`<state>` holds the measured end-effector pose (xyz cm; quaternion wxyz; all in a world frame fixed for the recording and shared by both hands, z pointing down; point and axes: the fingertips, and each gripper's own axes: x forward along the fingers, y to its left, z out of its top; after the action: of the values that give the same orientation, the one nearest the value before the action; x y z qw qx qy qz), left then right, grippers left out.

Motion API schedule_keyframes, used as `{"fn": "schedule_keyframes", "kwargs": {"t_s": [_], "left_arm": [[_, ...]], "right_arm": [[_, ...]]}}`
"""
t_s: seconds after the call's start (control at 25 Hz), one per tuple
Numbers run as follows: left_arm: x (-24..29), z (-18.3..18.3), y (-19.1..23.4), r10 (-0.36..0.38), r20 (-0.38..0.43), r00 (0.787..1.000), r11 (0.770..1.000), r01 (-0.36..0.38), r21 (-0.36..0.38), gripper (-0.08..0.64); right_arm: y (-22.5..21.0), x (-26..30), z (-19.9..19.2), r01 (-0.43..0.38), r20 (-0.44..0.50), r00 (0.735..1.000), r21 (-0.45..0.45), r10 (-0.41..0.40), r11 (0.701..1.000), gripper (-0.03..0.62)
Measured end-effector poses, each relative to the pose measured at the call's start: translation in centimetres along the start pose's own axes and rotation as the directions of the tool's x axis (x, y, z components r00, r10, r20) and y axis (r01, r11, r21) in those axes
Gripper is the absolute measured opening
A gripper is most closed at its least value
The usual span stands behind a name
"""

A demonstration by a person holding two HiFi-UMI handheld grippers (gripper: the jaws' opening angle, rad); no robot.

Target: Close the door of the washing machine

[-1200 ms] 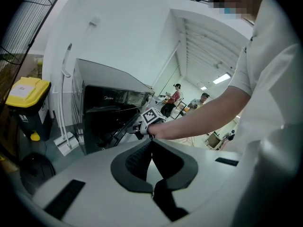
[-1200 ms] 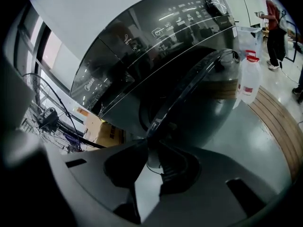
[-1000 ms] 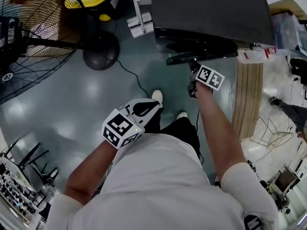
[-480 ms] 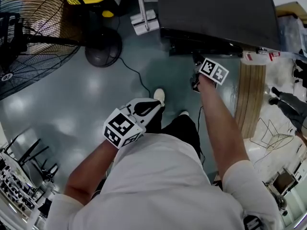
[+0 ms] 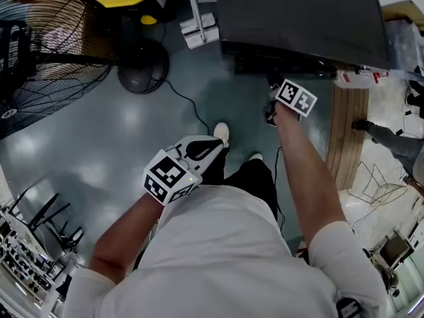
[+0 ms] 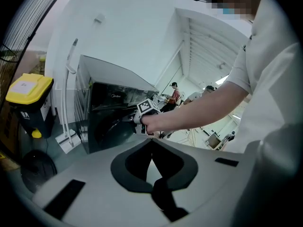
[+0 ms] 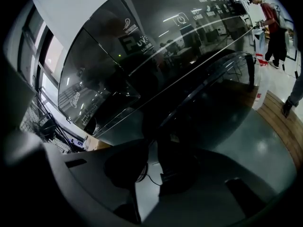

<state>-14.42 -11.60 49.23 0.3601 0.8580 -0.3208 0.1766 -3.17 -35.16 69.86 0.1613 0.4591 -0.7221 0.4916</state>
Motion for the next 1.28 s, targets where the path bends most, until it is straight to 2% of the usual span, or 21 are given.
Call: {"fn": "schedule_keyframes", "kwargs": {"t_s": [0.36, 0.72, 1.0, 1.28], "left_arm": [[0.4, -0.1, -0.3, -0.014, -0.011, 1.0, 1.0, 0.014, 0.018, 0.017], [-0.2, 0.6, -0.8, -0.03, 0.021, 0.999, 0.998, 0.029, 0.05, 0.018], [-0.2, 1.9, -1.3, -0.046, 0.059, 0.997, 0.996, 0.041, 0.076, 0.017], [-0.3, 2.9, -1.6, -0.047, 0.09, 0.995, 0.995, 0.039, 0.09, 0.017]], "right_arm": [[0.2, 0.1, 0.1, -0.015, 0.003, 1.0, -0.004, 0.015, 1.0, 0.075], [0.9, -1.9, -1.0, -0.011, -0.059, 0.998, -0.148, 0.003, 0.989, 0.06], [2.2, -5.9, -3.7, -0.035, -0.135, 0.991, -0.317, -0.009, 0.948, 0.051], [4.1, -10.9, -5.8, -0.099, -0.194, 0.981, -0.422, 0.017, 0.901, 0.041]]}}
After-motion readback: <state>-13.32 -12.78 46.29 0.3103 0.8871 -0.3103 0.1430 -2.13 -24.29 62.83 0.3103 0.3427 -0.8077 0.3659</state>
